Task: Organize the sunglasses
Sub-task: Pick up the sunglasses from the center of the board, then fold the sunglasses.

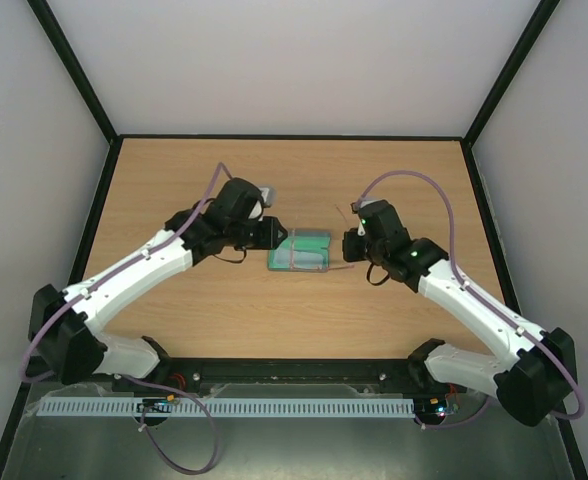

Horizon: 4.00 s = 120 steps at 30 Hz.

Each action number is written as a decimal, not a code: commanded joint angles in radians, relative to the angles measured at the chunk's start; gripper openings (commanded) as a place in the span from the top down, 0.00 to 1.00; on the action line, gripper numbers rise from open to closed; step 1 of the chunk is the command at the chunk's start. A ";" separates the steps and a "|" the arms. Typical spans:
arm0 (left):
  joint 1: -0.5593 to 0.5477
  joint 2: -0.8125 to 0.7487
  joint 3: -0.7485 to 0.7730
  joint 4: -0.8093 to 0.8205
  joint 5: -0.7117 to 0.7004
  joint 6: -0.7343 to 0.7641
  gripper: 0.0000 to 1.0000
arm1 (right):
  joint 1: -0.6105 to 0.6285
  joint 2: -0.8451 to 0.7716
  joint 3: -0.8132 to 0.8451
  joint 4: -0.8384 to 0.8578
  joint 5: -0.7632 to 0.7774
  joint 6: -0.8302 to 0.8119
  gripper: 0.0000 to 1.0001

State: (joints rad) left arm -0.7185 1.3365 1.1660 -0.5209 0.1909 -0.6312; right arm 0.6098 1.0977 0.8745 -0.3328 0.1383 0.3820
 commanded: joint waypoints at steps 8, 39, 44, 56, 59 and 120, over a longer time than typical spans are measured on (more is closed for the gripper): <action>-0.153 0.191 0.137 0.035 -0.003 -0.010 0.71 | 0.011 0.059 0.058 -0.037 -0.021 -0.031 0.99; 0.019 -0.200 -0.027 0.142 -0.159 -0.114 0.01 | 0.008 0.063 0.067 -0.037 0.028 0.142 0.99; 0.035 -0.367 -0.173 0.255 -0.188 -0.188 0.01 | 0.001 0.085 0.100 -0.027 -0.009 0.317 0.99; 0.038 -0.549 -0.493 0.589 -0.057 -0.347 0.01 | -0.018 0.050 -0.101 0.200 -0.214 0.764 0.99; 0.024 -0.562 -0.550 0.662 -0.063 -0.387 0.01 | -0.016 0.026 -0.184 0.270 -0.233 0.865 0.99; -0.202 -0.048 -0.416 0.818 -0.200 -0.350 0.15 | 0.018 -0.007 -0.297 0.302 -0.174 0.909 0.99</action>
State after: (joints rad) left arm -0.9134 1.2781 0.7200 0.2779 0.0048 -0.9951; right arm 0.6216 1.1065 0.5934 -0.0444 -0.0334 1.2869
